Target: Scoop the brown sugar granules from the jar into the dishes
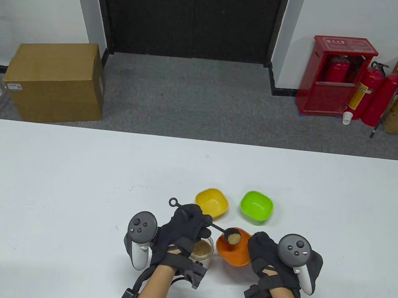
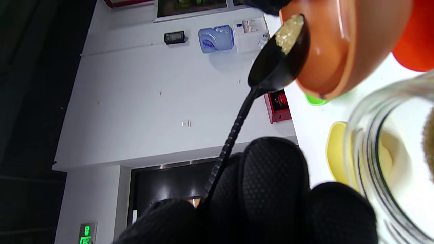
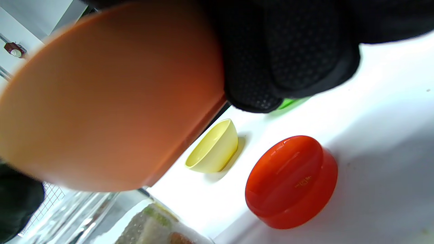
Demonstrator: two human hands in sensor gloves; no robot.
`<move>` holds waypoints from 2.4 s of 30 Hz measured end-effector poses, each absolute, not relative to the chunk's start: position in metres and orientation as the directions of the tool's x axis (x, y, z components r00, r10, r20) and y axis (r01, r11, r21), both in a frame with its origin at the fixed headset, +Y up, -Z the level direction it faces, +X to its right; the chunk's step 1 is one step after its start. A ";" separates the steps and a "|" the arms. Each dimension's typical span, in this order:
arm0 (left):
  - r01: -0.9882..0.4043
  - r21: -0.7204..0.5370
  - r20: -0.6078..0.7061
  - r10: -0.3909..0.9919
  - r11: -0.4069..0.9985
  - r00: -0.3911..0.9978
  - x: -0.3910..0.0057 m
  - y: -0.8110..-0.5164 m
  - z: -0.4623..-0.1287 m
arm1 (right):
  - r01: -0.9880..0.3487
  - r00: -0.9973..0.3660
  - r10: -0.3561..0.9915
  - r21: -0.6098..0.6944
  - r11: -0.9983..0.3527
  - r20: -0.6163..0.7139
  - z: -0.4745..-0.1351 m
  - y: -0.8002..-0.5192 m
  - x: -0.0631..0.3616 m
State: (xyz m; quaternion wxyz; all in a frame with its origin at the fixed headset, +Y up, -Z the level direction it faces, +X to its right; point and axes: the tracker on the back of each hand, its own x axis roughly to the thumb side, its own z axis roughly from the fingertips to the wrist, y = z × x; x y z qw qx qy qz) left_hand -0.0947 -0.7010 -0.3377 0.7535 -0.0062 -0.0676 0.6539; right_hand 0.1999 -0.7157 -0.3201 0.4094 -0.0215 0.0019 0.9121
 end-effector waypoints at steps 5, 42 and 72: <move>-0.974 -0.171 0.129 0.983 0.151 0.130 -0.087 -0.701 -0.336 | -0.751 -0.660 0.750 -0.013 -0.661 -0.040 -0.320 -0.716 0.200; -0.890 -0.407 0.250 0.962 0.205 0.107 -0.089 -0.702 -0.330 | -0.758 -0.651 0.756 0.017 -0.652 -0.061 -0.319 -0.721 0.196; -0.997 0.078 0.109 0.994 -0.011 -0.002 -0.213 -0.718 -0.323 | -0.618 -0.693 0.666 -0.248 -0.746 -0.276 -0.330 -0.719 0.277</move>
